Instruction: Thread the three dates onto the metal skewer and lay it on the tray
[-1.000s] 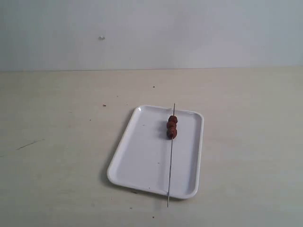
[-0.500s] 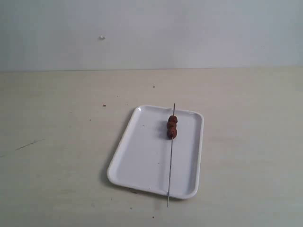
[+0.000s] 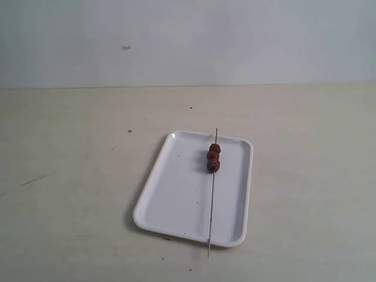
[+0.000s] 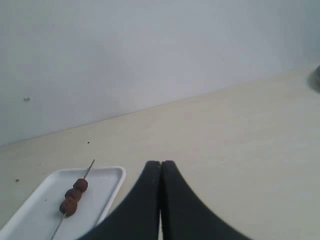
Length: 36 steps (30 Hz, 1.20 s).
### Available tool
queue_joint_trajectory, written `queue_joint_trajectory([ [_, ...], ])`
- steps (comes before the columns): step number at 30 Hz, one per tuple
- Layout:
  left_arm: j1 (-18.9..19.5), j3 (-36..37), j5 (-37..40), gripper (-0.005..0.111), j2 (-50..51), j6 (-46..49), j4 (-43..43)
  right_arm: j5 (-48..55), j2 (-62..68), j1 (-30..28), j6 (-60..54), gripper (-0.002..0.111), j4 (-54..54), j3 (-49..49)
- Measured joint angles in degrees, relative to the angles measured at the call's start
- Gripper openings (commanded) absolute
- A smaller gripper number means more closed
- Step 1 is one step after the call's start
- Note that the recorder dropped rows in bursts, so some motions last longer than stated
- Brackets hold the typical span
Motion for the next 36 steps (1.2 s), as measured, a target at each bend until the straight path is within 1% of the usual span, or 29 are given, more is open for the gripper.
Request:
queue_joint_trajectory([
  [1,0.0,2.33,-2.38,0.0,-1.05,-0.59,2.16,0.0,0.0,0.0,0.0,0.0,0.0,0.0],
  [2,0.0,3.22,-3.47,0.0,-1.56,-0.7,2.79,0.0,0.0,0.0,0.0,0.0,0.0,0.0],
  [7,0.0,8.85,-9.18,0.0,-5.43,-1.24,4.08,0.0,0.0,0.0,0.0,0.0,0.0,0.0],
  [12,0.0,14.87,-11.01,0.0,-10.24,-4.43,4.08,0.0,0.0,0.0,0.0,0.0,0.0,0.0],
  [14,0.0,15.45,-10.01,0.0,-11.45,-4.65,4.08,0.0,0.0,0.0,0.0,0.0,0.0,0.0],
  [16,0.0,15.45,-6.54,0.0,-12.19,-4.65,4.08,0.0,0.0,0.0,0.0,0.0,0.0,0.0],
  [19,0.0,15.45,-3.75,0.0,-12.32,-4.65,4.08,0.0,0.0,0.0,0.0,0.0,0.0,0.0],
  [36,0.0,15.45,-3.04,0.0,-12.32,-4.65,4.08,0.0,0.0,0.0,-0.11,0.0,0.0,0.0],
])
